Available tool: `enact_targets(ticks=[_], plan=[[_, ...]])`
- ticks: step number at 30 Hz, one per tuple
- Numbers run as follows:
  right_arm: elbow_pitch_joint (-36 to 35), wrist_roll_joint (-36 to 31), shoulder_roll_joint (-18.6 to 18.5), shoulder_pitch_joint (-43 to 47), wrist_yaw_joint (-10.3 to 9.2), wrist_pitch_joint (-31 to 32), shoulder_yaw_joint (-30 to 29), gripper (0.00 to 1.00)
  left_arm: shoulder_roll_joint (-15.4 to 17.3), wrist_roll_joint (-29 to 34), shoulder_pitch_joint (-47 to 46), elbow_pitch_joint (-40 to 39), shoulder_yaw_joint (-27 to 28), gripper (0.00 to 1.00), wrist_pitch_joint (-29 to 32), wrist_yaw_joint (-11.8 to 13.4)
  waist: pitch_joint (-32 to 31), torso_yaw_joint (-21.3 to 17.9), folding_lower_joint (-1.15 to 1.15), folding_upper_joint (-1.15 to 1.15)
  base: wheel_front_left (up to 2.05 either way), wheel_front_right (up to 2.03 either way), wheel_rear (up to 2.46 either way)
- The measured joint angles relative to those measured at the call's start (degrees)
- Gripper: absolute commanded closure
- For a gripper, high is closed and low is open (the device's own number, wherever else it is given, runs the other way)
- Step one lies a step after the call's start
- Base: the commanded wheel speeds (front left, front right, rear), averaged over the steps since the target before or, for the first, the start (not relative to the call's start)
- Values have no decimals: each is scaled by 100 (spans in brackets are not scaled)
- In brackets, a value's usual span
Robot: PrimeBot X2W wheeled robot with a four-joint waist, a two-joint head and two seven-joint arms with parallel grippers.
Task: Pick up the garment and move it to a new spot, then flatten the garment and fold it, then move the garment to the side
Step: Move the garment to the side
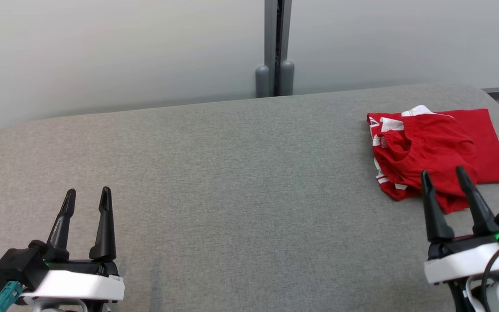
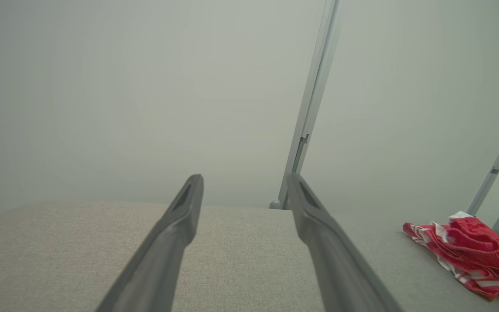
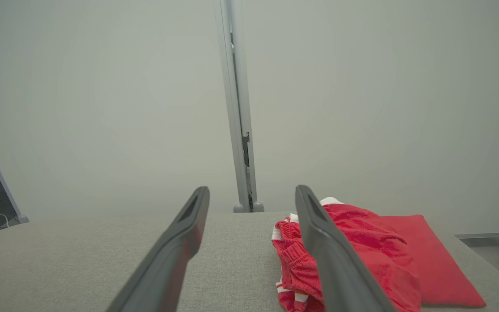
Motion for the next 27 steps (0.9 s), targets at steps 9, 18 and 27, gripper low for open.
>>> enact_targets(ticks=[9,18,27], plan=[[-357,-243,288,540,0,0,56,0,-164,278,133,67,115,0,0,-120,-108,280,0,0,0,0,0],[-503,-489,556,809,0,-1,-155,0,-282,480,208,226,134,0,0,-222,-112,471,0,0,0,0,0],[-621,-533,667,896,0,-1,-177,0,-337,730,216,259,46,0,0,-271,-39,480,0,0,0,0,0]])
